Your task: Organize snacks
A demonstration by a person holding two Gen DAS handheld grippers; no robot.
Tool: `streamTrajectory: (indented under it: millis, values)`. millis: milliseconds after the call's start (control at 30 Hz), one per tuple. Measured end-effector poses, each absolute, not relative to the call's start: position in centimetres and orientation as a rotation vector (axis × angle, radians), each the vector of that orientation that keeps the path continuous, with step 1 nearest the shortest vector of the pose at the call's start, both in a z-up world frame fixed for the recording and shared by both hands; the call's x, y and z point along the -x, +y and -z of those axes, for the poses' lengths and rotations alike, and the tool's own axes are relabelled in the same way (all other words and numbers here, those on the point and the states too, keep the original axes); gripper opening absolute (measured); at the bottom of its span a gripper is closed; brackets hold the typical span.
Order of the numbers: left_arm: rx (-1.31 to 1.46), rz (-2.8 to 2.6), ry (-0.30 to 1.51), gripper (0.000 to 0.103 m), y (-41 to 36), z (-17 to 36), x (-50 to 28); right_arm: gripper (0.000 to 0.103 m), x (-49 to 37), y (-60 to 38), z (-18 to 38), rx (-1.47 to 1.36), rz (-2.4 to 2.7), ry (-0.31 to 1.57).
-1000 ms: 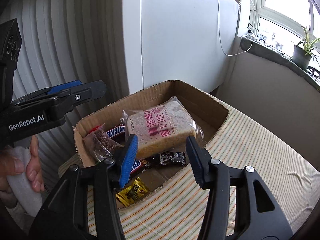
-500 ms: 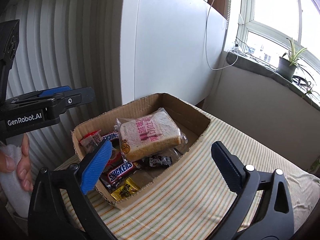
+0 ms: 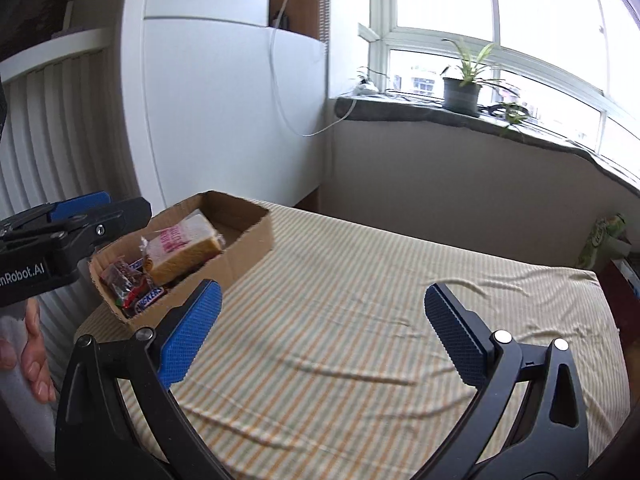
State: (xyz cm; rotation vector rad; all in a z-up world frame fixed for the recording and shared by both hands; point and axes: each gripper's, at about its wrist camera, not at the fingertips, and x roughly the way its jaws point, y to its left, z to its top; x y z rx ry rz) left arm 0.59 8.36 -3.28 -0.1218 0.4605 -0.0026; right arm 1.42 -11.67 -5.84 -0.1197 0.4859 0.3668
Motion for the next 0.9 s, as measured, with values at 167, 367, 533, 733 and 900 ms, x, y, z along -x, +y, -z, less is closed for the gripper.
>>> streamTrajectory:
  millis: [167, 367, 533, 733, 900]
  values:
    - [0.036, 0.124, 0.444, 0.079, 0.7, 2.6, -0.1, 0.103, 0.9, -20.1, 5.0, 0.052, -0.214, 0.458]
    - [-0.025, 0.260, 0.437, 0.080, -6.2, 2.0, 0.8, 0.103, 3.4, -27.1, 4.3, -0.009, -0.068, 0.446]
    - [-0.062, 0.282, 0.420, 0.080, -7.9, 1.1, 1.6, 0.103, 3.9, -27.8, 3.1, -0.019, -0.061, 0.416]
    - [-0.064, 0.224, 0.405, 0.080, -7.2, 0.2, 2.2, 0.103, 3.5, -26.4, 2.6, -0.005, -0.099, 0.408]
    - [-0.062, 0.194, 0.373, 0.080, -6.2, -1.0, 2.6, 0.103, 2.9, -26.1, 2.2, -0.007, -0.101, 0.404]
